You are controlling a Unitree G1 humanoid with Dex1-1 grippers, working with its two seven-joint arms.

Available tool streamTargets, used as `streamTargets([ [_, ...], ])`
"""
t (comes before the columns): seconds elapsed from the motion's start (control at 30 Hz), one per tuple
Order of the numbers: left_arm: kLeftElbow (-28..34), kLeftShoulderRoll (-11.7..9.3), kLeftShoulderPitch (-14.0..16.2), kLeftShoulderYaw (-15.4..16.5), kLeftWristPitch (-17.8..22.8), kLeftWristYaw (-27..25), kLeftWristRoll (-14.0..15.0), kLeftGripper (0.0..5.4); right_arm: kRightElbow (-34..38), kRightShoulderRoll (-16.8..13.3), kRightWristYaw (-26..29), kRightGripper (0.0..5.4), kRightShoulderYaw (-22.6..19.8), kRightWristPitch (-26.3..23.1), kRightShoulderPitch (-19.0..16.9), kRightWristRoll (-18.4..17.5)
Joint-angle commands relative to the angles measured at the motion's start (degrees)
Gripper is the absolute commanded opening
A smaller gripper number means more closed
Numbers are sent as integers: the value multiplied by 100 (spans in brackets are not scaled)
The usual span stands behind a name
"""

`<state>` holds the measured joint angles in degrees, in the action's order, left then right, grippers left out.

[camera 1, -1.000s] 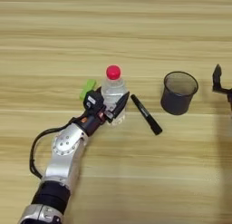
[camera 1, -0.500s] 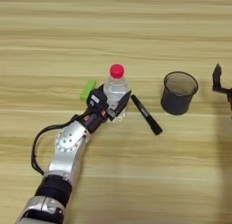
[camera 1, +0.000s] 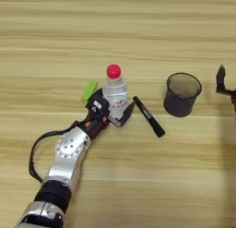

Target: Move the objects on the table

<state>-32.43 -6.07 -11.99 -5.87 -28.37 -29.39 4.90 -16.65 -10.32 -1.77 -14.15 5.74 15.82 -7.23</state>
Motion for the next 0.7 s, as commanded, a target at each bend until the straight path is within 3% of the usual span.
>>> streamTargets([
  [0.03, -22, -21, 20, -7, 34, 14, -57, 537, -10, 1, 1, 540, -8, 29, 33, 12],
  [0.43, 701, -216, 440, 9, 142, -33, -20, 537, -170, -20, -2, 540, -30, 89, 119, 15],
  [0.7, 1363, -535, 1084, -26, 296, -245, 16, 537, -240, -21, -24, 540, -31, 144, 162, 20],
])
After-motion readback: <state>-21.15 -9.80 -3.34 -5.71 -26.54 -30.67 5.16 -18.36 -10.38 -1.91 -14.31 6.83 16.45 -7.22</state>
